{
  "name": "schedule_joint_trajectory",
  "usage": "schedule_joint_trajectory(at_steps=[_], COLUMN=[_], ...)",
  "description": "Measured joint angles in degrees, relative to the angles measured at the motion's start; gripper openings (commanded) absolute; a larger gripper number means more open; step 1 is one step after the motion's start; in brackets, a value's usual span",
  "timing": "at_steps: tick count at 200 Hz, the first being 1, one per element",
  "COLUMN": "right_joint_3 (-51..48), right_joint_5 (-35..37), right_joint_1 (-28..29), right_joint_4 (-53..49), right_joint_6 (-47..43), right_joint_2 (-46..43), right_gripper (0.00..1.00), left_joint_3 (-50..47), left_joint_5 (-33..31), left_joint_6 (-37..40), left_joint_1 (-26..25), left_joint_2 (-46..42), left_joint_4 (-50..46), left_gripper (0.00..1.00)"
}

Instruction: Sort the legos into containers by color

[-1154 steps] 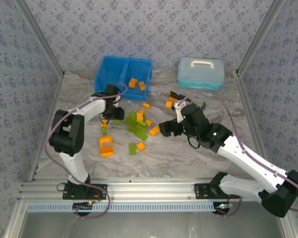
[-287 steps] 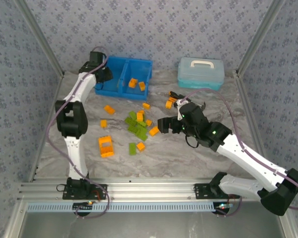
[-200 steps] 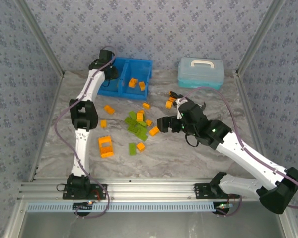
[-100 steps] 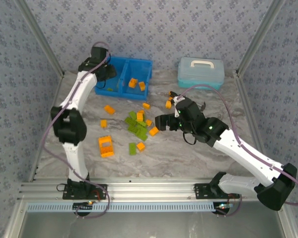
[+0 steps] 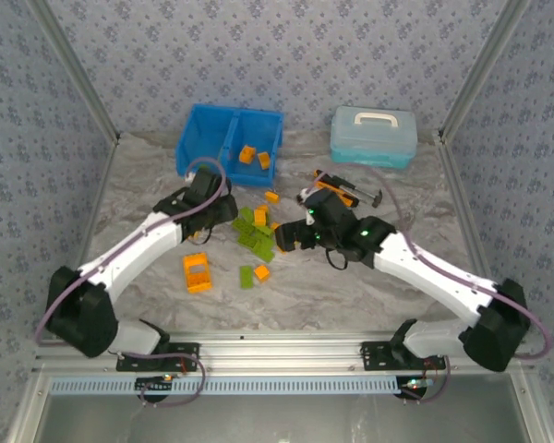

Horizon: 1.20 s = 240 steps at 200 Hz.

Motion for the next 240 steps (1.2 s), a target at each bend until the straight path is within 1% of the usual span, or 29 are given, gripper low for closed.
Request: schedule_joint_trajectory(at_steps=[14, 34, 51, 74, 82, 88, 121, 139, 161, 182, 199, 221, 240], right_joint_3=[-0.2, -0.1, 0.9, 2.8, 3.3, 3.5, 3.8, 3.8, 4.3, 6.8, 9.4, 16.2, 25.2], right_joint_5=[-0.7, -1.2, -1.5, -1.6, -1.6, -1.6, -1.5, -1.6, -1.6, -1.4, -0.4, 1.9, 3.9], right_joint_1=[2.2, 5.6, 7.7, 9.4, 9.6, 9.7, 10.1, 10.4, 10.9, 11.2, 11.1, 10.1, 6.8], right_joint_4=[1.7, 3.9, 4.7, 5.8, 6.1, 6.3, 7.0, 7.3, 7.3, 5.6, 5.2, 5.4, 6.4], right_joint_6=[-2.0, -5.0, -6.9, -8.5, -9.2, -9.3, -10.0, -10.1, -10.0, -9.8, -9.8, -10.3, -11.0], right_joint_2=[5.0, 12.7, 18.8, 25.2, 26.6, 27.4, 28.8, 29.1, 29.1, 28.7, 26.3, 24.1, 25.7], right_gripper=[1.00, 0.99, 0.94, 0.81, 0.73, 0.69, 0.45, 0.37, 0.35, 0.36, 0.37, 0.37, 0.37], left_joint_3=[-3.0, -3.9, -3.9, -3.4, -2.9, -2.5, 0.2, 0.3, 0.3, 0.3, 0.0, -3.1, -5.0], left_joint_5=[-1.4, -2.1, -0.8, 1.9, 2.5, 2.7, 3.4, 3.6, 4.1, 4.6, 5.3, 6.8, 7.2], left_joint_6=[1.0, 3.0, 5.5, 9.0, 10.3, 10.8, 14.3, 15.5, 17.4, 20.2, 22.3, 23.9, 25.0], left_joint_1=[0.1, 0.2, 0.2, 0.9, 1.3, 1.5, 3.6, 4.9, 6.0, 6.1, 6.1, 6.1, 6.2], left_joint_2=[-5.3, -11.7, -15.4, -17.8, -18.2, -18.3, -20.0, -21.3, -21.6, -21.6, -22.0, -25.2, -28.0], left_joint_4=[-2.9, -6.6, -8.8, -13.2, -14.9, -15.7, -19.7, -20.6, -21.2, -21.3, -20.8, -17.7, -17.2], left_gripper=[0.99, 0.99, 0.99, 0.99, 0.99, 0.99, 0.99, 0.99, 0.99, 0.99, 0.99, 0.99, 0.99])
